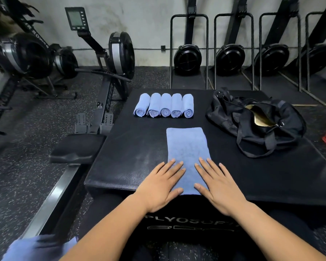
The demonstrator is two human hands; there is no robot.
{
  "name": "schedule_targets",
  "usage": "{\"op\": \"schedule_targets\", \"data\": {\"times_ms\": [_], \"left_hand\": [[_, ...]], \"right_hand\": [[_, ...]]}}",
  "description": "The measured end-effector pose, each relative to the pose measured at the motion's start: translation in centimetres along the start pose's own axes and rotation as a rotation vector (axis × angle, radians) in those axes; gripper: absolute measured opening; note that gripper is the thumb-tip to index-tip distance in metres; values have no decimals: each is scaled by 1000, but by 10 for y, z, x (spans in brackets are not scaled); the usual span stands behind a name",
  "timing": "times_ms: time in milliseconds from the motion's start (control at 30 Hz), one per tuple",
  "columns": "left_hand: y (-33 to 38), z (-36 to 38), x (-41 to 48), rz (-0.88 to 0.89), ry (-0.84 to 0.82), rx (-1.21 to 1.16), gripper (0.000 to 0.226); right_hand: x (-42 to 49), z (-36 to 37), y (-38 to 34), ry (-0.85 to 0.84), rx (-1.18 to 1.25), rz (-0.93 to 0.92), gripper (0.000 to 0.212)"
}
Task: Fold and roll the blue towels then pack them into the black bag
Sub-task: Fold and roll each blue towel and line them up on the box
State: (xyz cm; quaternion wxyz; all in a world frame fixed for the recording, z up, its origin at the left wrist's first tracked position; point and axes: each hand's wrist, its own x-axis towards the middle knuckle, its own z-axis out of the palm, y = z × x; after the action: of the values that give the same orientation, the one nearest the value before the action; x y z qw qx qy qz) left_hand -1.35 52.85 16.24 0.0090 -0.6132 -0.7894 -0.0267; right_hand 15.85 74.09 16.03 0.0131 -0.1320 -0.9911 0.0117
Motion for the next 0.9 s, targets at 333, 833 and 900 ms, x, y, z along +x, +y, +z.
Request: {"op": "schedule_targets", "data": {"times_ms": [333, 833, 900], "left_hand": [[1, 2, -42, -20, 158, -44, 69], [17, 10, -45, -38, 549, -134, 15], [19, 9, -46, -75, 549, -167, 13]], "right_hand": [[-49, 4, 16, 196, -117, -87, 73], [-62, 8, 3, 565, 224, -5, 21], [-64, 5, 2, 557, 271, 45, 18]]}}
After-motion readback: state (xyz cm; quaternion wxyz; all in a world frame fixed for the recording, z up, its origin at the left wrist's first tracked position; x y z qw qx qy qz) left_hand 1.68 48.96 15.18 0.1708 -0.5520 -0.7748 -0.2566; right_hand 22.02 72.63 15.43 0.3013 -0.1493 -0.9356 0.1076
